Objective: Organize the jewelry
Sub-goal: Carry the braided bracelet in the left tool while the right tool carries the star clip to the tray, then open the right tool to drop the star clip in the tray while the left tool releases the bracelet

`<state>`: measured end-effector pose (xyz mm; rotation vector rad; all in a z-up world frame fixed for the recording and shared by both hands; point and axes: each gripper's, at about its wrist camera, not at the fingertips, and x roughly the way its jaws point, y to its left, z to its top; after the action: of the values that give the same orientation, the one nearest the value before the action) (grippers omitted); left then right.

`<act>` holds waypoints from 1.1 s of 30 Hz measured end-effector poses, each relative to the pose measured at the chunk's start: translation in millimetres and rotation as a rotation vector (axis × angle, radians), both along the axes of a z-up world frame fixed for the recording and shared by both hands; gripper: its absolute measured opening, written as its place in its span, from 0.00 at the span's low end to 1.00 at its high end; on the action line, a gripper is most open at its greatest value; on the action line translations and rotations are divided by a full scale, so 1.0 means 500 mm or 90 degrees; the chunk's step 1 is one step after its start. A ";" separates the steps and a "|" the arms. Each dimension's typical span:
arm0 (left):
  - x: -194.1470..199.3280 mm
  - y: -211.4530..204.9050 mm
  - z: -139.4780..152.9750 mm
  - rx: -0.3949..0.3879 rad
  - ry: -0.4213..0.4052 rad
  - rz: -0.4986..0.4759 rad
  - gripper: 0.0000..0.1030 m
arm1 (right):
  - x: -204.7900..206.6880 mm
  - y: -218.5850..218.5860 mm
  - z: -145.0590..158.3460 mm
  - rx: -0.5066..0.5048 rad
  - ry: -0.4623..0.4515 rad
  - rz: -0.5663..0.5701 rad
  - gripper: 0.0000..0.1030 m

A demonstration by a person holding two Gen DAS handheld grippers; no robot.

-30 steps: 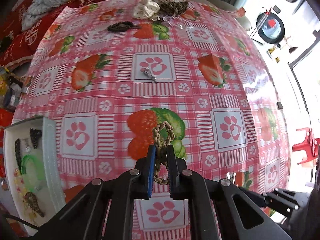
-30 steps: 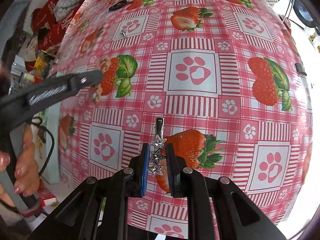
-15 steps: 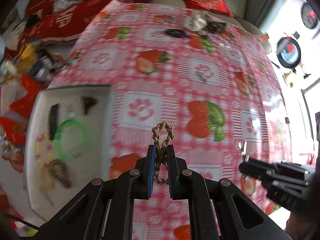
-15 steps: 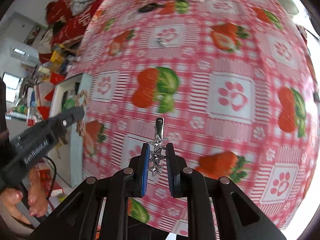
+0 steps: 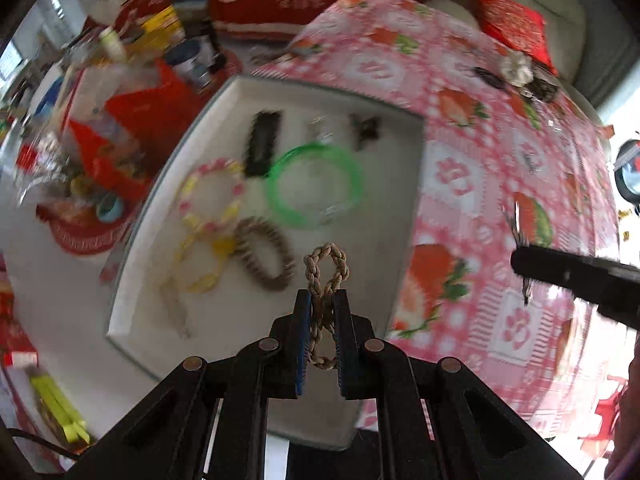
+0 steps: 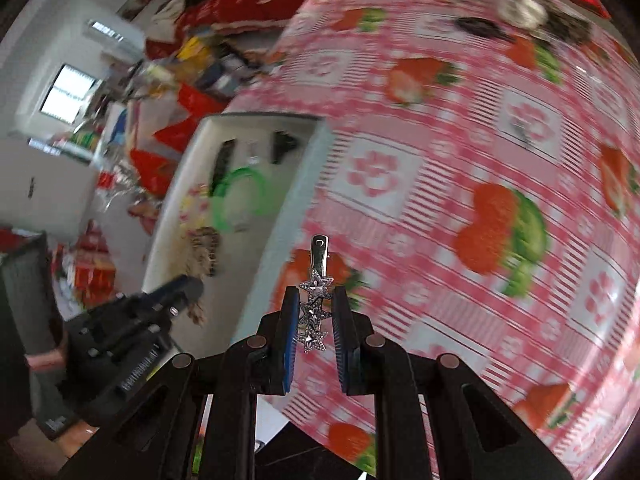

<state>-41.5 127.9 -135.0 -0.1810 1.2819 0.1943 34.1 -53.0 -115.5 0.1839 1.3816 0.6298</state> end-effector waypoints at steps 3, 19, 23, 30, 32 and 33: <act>-0.021 0.027 -0.018 0.006 0.010 0.021 0.17 | 0.004 0.058 0.003 0.001 -0.004 0.037 0.17; -0.049 0.090 -0.090 0.001 0.039 0.042 0.17 | 0.014 0.252 -0.063 -0.046 0.040 0.164 0.17; -0.047 0.089 -0.101 0.001 0.048 0.038 0.17 | 0.016 0.274 -0.087 -0.071 0.054 0.183 0.17; -0.047 0.087 -0.104 0.001 0.051 0.031 0.17 | 0.030 0.300 -0.118 -0.092 0.074 0.187 0.18; -0.045 0.087 -0.103 0.003 0.053 0.027 0.17 | 0.035 0.305 -0.127 -0.098 0.080 0.185 0.18; -0.045 0.086 -0.103 0.004 0.054 0.024 0.17 | 0.035 0.307 -0.131 -0.100 0.083 0.184 0.18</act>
<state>-63.9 171.1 -186.4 -0.1927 1.3621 0.2408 51.8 100.6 -180.8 -0.1050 1.5923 0.7540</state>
